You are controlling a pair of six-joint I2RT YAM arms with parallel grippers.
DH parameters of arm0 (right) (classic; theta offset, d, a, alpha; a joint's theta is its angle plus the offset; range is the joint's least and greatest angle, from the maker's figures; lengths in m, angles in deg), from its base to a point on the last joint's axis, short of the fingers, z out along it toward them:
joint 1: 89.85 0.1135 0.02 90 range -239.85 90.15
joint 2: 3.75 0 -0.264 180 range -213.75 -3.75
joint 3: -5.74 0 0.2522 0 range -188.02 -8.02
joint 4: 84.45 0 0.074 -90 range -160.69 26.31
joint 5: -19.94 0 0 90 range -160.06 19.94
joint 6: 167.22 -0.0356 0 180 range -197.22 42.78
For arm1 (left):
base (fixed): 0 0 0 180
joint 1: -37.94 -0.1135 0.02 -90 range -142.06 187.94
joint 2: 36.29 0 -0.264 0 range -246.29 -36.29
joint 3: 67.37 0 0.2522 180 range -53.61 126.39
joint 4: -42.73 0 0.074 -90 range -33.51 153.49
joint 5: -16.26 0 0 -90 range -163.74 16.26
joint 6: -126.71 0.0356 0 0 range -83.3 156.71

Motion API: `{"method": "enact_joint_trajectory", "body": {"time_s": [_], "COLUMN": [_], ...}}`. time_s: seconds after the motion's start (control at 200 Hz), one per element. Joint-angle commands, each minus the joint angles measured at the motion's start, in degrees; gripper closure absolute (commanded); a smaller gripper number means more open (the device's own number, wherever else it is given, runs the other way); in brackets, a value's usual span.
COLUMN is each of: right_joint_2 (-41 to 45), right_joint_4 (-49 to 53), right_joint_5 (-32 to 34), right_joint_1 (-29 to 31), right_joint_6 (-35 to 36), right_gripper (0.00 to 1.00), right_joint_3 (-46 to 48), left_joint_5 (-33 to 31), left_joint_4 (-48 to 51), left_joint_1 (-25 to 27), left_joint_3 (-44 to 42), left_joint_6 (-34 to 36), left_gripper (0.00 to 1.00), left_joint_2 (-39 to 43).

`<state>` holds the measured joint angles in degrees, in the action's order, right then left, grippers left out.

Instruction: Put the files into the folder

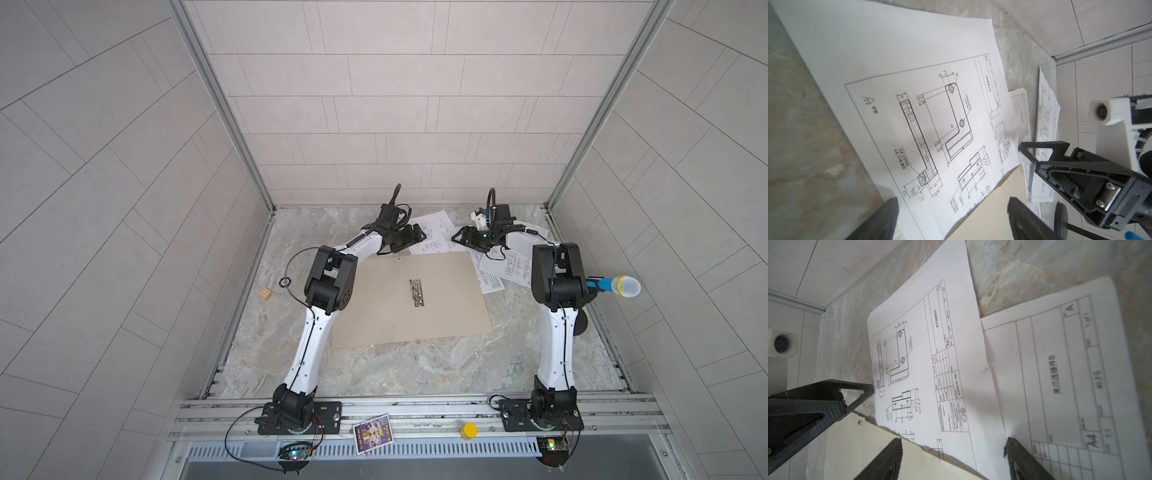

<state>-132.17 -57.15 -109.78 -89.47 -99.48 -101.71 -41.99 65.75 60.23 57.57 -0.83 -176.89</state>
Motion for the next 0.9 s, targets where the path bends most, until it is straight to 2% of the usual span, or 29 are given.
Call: {"method": "enact_joint_trajectory", "body": {"time_s": [0.0,0.155,0.275,0.42,0.57,0.67,0.896], "right_joint_2": [4.4,8.3,11.0,15.1,17.3,19.9,22.3], "right_joint_4": [0.4,-0.5,-0.1,4.7,14.9,11.9,8.3], "right_joint_5": [-2.9,-3.0,0.3,3.7,4.8,4.9,5.2], "right_joint_1": [0.1,0.0,-0.8,-1.4,-1.3,-1.0,-0.9], "right_joint_6": [-2.0,-2.0,-1.6,-3.5,-5.0,-9.7,-13.0], "right_gripper": [0.23,0.24,0.21,0.22,0.25,0.26,0.26], "right_joint_3": [2.0,6.3,7.5,9.6,10.7,17.0,24.3], "left_joint_5": [2.2,3.4,4.0,2.1,1.3,1.1,0.6], "left_joint_4": [-2.7,-4.7,-5.5,-4.6,-3.2,-2.5,-1.8], "left_joint_1": [0.1,0.7,0.5,-0.5,-1.2,-1.2,-1.3], "left_joint_3": [-0.4,-1.1,-1.7,-3.3,-3.1,-2.6,-2.1], "left_joint_6": [-1.3,-1.9,-2.7,-0.7,1.4,2.6,3.7], "left_gripper": [0.11,0.11,0.12,0.12,0.11,0.11,0.11], "left_joint_2": [-1.5,-2.0,-1.8,0.9,1.7,1.2,0.4]}}
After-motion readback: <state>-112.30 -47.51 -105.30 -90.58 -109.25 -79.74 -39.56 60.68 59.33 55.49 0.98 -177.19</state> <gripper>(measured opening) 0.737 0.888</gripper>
